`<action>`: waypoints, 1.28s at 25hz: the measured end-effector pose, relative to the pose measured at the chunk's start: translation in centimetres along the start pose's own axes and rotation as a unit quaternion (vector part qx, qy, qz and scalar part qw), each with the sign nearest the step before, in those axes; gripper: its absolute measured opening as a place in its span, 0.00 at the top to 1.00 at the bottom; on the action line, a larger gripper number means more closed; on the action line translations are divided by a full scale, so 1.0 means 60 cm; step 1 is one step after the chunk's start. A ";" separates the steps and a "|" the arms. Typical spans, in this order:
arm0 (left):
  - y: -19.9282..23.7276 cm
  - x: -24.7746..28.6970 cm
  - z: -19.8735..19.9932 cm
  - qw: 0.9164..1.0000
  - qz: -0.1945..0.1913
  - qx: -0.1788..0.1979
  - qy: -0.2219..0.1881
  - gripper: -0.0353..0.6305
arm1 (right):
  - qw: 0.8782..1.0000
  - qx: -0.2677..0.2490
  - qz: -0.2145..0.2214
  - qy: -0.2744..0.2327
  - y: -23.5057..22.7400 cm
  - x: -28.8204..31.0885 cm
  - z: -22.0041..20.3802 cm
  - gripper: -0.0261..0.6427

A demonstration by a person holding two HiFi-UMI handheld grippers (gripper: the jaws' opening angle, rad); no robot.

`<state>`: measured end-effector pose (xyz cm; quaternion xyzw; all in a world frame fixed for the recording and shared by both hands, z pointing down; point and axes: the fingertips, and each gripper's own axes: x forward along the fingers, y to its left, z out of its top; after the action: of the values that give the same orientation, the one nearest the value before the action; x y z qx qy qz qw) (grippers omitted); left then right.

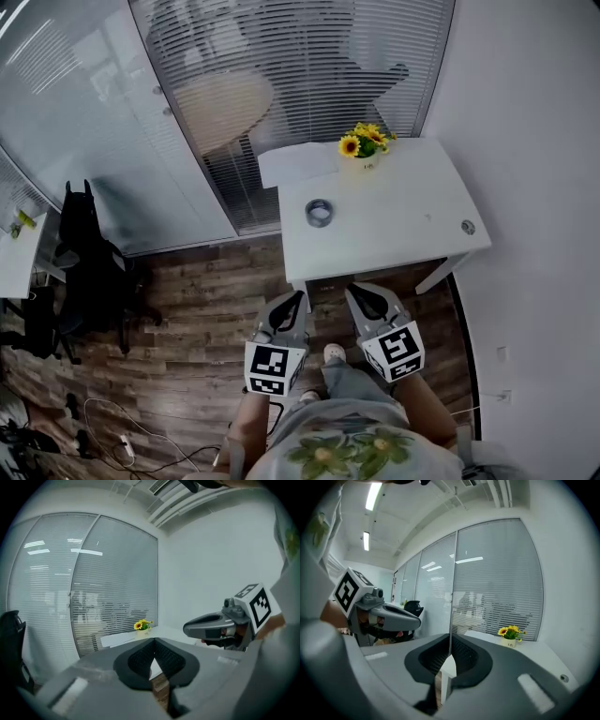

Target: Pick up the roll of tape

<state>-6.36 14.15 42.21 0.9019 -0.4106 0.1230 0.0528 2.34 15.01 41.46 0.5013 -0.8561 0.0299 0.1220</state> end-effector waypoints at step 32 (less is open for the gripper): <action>0.098 0.168 0.012 0.997 0.066 -0.033 0.026 0.94 | 0.988 -0.067 0.127 0.065 -0.133 0.200 -0.020 0.64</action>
<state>-4.26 2.80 44.16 0.8670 -0.4718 0.1361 0.0854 3.81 1.04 44.93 0.3765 -0.9030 0.0206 0.2057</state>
